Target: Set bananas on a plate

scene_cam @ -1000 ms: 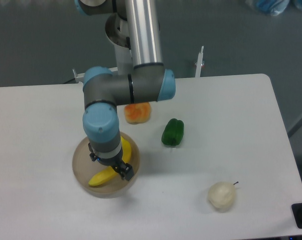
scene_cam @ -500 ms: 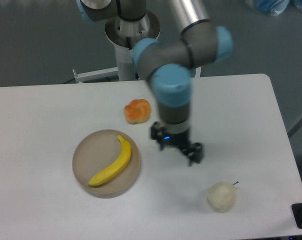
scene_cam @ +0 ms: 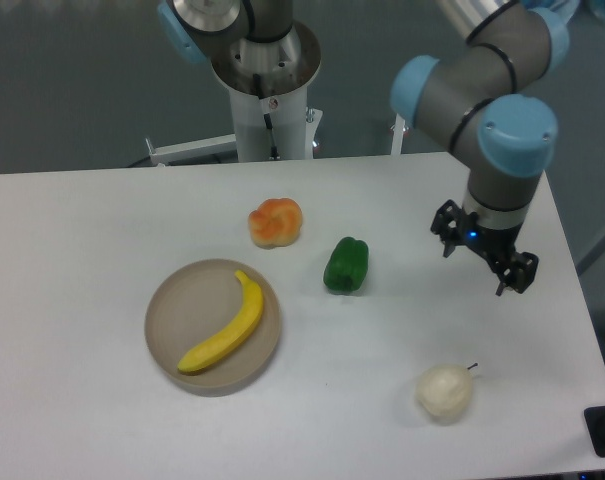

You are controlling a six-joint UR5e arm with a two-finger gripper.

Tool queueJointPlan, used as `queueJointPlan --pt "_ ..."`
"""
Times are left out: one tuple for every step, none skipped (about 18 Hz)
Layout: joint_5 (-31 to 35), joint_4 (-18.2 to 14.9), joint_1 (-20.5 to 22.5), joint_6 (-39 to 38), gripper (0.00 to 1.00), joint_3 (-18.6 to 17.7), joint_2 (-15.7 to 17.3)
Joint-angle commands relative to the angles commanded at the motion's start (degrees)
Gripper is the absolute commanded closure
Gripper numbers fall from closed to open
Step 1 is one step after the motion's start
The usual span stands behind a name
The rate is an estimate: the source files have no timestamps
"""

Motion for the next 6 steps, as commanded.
queueJointPlan --pt "0.35 0.35 0.00 1.05 0.00 -0.09 -0.88" --pt "0.61 0.61 -0.09 1.23 0.00 -0.17 -1.23" --pt "0.53 0.53 -0.09 1.24 0.00 -0.09 -1.32" --pt "0.27 0.35 0.00 1.24 0.00 0.35 -1.24" --pt "0.26 0.35 0.00 1.24 0.00 0.44 -1.24" --pt "0.18 0.35 0.00 1.24 0.00 0.44 -1.24"
